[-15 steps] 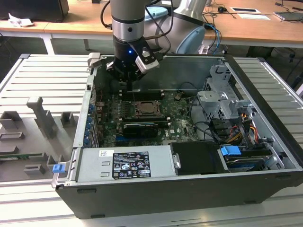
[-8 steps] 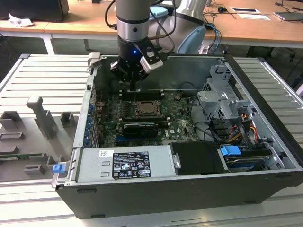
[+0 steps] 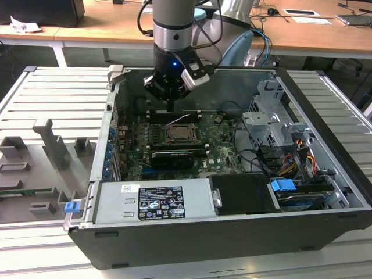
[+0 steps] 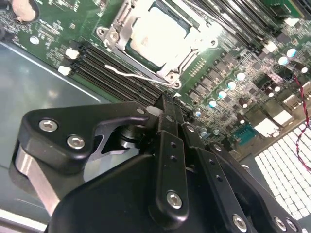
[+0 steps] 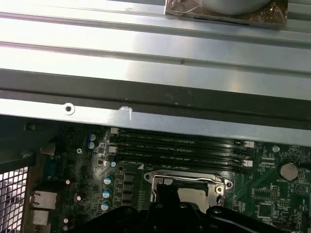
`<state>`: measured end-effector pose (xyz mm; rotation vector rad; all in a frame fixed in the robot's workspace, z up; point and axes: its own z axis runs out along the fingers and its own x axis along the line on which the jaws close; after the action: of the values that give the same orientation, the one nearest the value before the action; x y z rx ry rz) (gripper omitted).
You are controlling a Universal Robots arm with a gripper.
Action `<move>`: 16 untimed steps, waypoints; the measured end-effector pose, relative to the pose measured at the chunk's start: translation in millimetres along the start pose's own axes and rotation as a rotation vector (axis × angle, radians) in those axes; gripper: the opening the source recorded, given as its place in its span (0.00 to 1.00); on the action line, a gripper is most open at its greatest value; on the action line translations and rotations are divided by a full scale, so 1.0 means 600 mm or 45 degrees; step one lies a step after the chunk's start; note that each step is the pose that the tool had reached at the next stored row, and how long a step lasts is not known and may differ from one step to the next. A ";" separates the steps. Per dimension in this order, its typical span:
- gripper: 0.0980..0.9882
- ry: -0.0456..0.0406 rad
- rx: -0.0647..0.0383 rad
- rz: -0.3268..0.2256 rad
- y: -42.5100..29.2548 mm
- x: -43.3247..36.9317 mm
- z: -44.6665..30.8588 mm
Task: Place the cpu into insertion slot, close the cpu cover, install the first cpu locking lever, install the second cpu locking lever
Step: 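Install the first cpu locking lever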
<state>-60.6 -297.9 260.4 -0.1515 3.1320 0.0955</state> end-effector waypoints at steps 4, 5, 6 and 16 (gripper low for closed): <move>0.01 -0.001 -0.011 0.000 -0.002 -0.016 0.001; 0.01 -0.002 -0.022 0.000 -0.002 -0.017 0.002; 0.01 -0.005 -0.053 0.000 -0.002 -0.019 0.003; 0.01 -0.010 -0.104 0.000 -0.006 -0.019 0.025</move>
<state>-48.7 -299.6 245.4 -0.1505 3.1215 0.2237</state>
